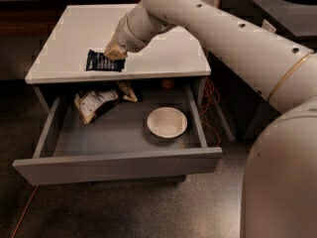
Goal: Pick rxbar blueberry from top drawer and place on counter
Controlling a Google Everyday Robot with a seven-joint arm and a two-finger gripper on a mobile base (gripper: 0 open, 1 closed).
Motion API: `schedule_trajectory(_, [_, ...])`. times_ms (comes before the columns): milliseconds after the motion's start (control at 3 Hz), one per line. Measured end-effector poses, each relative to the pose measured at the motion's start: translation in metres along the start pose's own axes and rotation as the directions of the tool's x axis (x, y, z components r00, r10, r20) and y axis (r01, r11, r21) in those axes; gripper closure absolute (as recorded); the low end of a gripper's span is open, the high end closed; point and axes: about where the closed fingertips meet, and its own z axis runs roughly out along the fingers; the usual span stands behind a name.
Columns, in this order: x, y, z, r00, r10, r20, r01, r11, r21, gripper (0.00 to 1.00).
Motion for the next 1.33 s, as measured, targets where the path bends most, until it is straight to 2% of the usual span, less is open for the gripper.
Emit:
schedule_trajectory(333, [0.018, -0.04, 0.011, 0.998, 0.06, -0.019, -0.059, 0.9978, 0.03, 0.82])
schedule_trajectory(667, [0.031, -0.075, 0.027, 0.994, 0.108, -0.018, -0.106, 0.9928, 0.056, 0.5])
schedule_trajectory(1000, [0.034, -0.088, 0.034, 0.993, 0.118, -0.007, -0.117, 0.9911, 0.065, 0.28])
schedule_trajectory(1333, [0.033, -0.087, 0.037, 0.993, 0.117, -0.006, -0.117, 0.9912, 0.062, 0.05])
